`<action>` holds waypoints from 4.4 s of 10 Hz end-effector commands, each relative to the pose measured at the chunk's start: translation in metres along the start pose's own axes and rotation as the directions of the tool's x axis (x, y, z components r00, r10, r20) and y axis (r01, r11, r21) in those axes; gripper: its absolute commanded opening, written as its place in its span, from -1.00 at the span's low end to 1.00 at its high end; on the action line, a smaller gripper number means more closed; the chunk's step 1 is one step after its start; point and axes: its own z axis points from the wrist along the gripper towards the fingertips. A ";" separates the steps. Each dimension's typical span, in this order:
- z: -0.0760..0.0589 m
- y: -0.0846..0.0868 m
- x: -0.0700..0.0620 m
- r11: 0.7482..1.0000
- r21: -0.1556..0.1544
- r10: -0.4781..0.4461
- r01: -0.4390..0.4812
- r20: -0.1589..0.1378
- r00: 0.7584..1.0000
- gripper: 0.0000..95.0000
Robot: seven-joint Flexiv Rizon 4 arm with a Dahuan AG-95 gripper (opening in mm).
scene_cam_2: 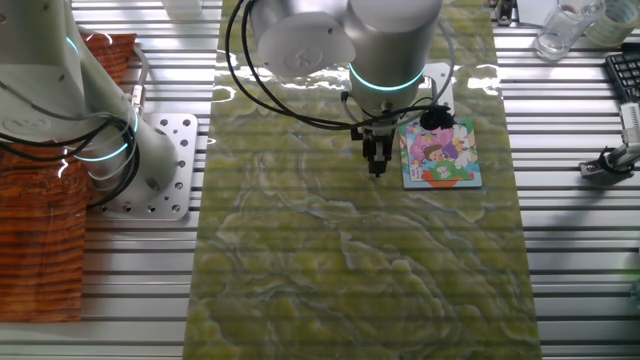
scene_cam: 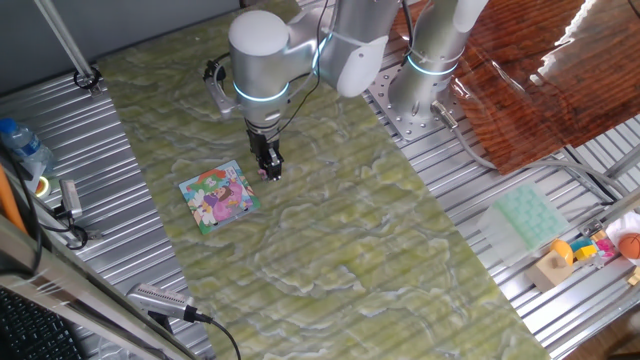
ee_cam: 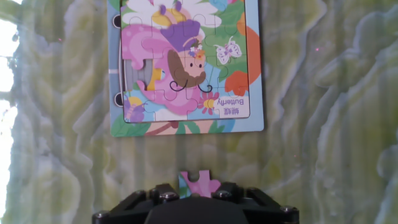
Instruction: Assemble one piece of a puzzle
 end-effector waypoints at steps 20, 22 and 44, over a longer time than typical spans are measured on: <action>0.005 -0.001 0.000 1.000 0.015 0.001 -0.001 0.014 1.000 -0.20; 0.005 -0.001 0.001 1.000 0.016 -0.001 0.001 0.015 1.000 -0.20; 0.006 -0.005 0.002 1.000 0.017 -0.013 0.013 0.020 1.000 -0.20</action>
